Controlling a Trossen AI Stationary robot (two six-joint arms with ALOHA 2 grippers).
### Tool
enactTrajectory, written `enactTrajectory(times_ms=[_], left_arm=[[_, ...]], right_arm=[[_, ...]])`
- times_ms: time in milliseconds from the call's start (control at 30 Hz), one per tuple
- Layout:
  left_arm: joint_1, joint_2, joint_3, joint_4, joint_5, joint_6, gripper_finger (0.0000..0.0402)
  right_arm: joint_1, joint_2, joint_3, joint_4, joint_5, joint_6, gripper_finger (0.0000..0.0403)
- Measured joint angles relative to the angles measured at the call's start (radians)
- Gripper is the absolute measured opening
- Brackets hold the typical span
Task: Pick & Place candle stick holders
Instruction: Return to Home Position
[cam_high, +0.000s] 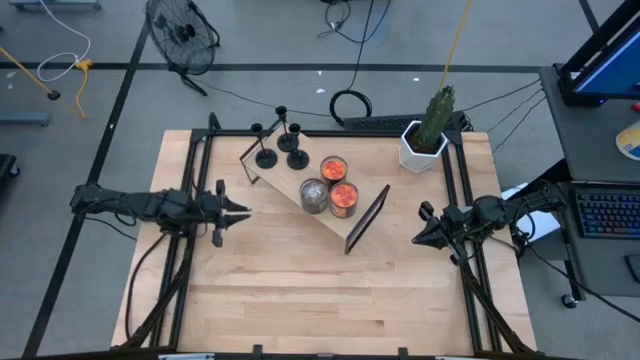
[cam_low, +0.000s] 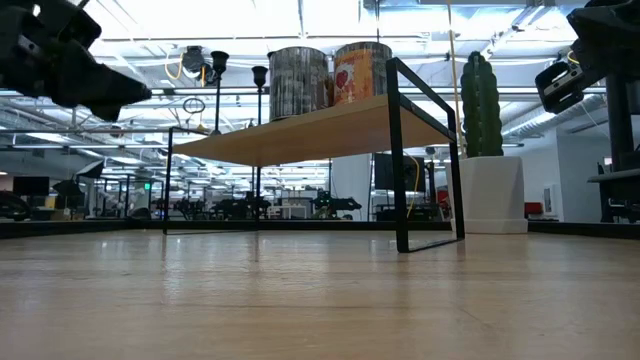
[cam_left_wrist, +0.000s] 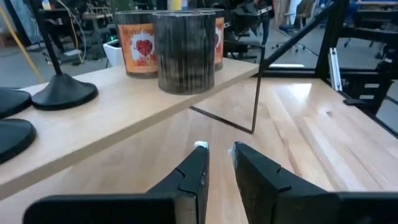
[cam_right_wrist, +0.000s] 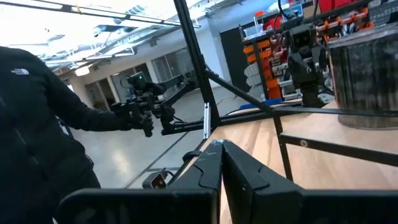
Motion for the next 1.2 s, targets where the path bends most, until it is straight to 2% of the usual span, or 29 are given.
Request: enactTrajectory(times_ms=[300,467,733,1200], left_arm=[[0.0,0.0,-0.105,0.119,0.0,-0.011,0.0076],[0.0,0.0,-0.106,0.111,-0.001,-0.015,0.0076],[0.0,0.001,-0.105,0.103,0.016,-0.111,0.0076],[0.0,0.001,-0.106,0.112,0.018,-0.112,0.0076]], right_arm=[[0.0,0.0,0.0,0.005,0.054,-0.02,0.0004],[0.0,0.0,0.0,0.0,0.055,-0.034,0.0004],[0.0,0.0,-0.001,-0.004,0.052,-0.019,0.0004],[0.0,0.0,-0.001,-0.004,0.052,-0.027,0.0004]])
